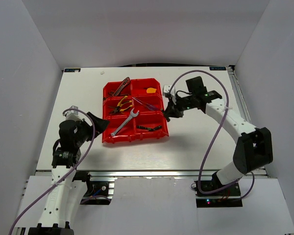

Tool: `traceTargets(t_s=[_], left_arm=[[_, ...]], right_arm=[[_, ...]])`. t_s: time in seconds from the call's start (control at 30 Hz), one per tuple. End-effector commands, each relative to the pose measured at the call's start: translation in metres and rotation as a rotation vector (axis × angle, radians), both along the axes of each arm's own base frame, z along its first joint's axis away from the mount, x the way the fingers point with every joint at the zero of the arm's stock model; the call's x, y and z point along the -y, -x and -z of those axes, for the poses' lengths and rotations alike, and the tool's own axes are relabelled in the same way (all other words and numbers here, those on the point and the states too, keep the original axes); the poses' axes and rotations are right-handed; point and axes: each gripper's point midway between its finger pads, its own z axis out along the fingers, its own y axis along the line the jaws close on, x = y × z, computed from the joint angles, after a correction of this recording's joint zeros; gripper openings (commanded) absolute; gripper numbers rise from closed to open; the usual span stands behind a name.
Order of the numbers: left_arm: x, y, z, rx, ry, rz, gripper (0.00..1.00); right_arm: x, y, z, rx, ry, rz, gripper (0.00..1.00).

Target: Sort the tools into containers

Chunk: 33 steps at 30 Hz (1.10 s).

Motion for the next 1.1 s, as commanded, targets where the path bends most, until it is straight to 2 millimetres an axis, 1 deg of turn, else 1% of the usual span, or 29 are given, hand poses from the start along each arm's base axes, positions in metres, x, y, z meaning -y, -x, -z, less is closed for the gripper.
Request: traceTargets(t_s=[0.0, 0.1, 0.13, 0.23, 0.3, 0.33, 0.43, 0.5, 0.53, 0.6, 0.63, 0.7, 0.73, 0.77, 0.9, 0.93, 0.97, 1.0, 1.07], left_arm=[[-0.002, 0.0, -0.006, 0.034, -0.008, -0.006, 0.98], [-0.003, 0.001, -0.006, 0.034, -0.014, -0.01, 0.98], [-0.004, 0.002, -0.005, 0.031, -0.015, -0.012, 0.98], [-0.004, 0.003, -0.004, 0.029, -0.014, -0.014, 0.98], [-0.004, 0.003, -0.005, 0.03, -0.014, -0.017, 0.98], [-0.005, 0.004, -0.006, 0.032, -0.015, -0.02, 0.98], [-0.007, 0.005, -0.006, 0.031, -0.021, -0.029, 0.98], [-0.007, 0.006, -0.006, 0.029, -0.022, -0.032, 0.98], [-0.007, 0.007, -0.006, 0.028, -0.022, -0.032, 0.98], [-0.007, 0.007, -0.005, 0.026, -0.022, -0.032, 0.98], [-0.007, 0.007, -0.005, 0.025, -0.022, -0.034, 0.98], [-0.007, 0.007, -0.006, 0.027, -0.023, -0.032, 0.98], [-0.007, 0.007, -0.007, 0.027, -0.025, -0.031, 0.98], [-0.007, 0.007, -0.007, 0.027, -0.025, -0.031, 0.98], [-0.008, 0.006, -0.01, 0.032, -0.027, -0.033, 0.98], [-0.008, 0.007, -0.01, 0.031, -0.028, -0.031, 0.98], [-0.008, 0.006, -0.013, 0.039, -0.028, -0.033, 0.98], [-0.008, 0.007, -0.015, 0.044, -0.03, -0.03, 0.98], [-0.007, 0.006, -0.024, 0.062, -0.032, -0.023, 0.98]], right_arm=[[-0.039, -0.018, -0.021, -0.119, -0.146, 0.107, 0.0], [-0.052, -0.024, -0.011, -0.127, -0.129, 0.131, 0.0], [-0.055, -0.026, -0.002, -0.122, -0.103, 0.141, 0.0], [-0.06, -0.034, 0.009, -0.097, -0.066, 0.171, 0.0], [-0.062, -0.037, 0.024, -0.091, -0.03, 0.183, 0.0], [-0.06, -0.041, 0.034, -0.086, 0.0, 0.206, 0.0], [-0.055, -0.045, 0.05, -0.084, 0.05, 0.233, 0.0], [-0.055, -0.044, 0.056, -0.087, 0.067, 0.236, 0.09], [-0.054, -0.045, 0.06, -0.086, 0.08, 0.244, 0.17], [-0.055, -0.043, 0.063, -0.087, 0.091, 0.242, 0.29], [-0.055, -0.041, 0.065, -0.088, 0.099, 0.236, 0.38], [-0.057, -0.038, 0.066, -0.087, 0.103, 0.226, 0.46], [-0.058, -0.037, 0.066, -0.087, 0.105, 0.224, 0.51], [-0.058, -0.035, 0.066, -0.088, 0.104, 0.22, 0.54], [-0.059, -0.032, 0.057, -0.068, 0.1, 0.204, 0.63], [-0.059, -0.033, 0.052, -0.061, 0.096, 0.204, 0.71], [-0.058, -0.031, 0.05, -0.055, 0.098, 0.197, 0.85], [-0.057, -0.032, 0.042, -0.038, 0.094, 0.199, 0.89], [-0.053, -0.034, 0.029, -0.002, 0.09, 0.202, 0.89]])
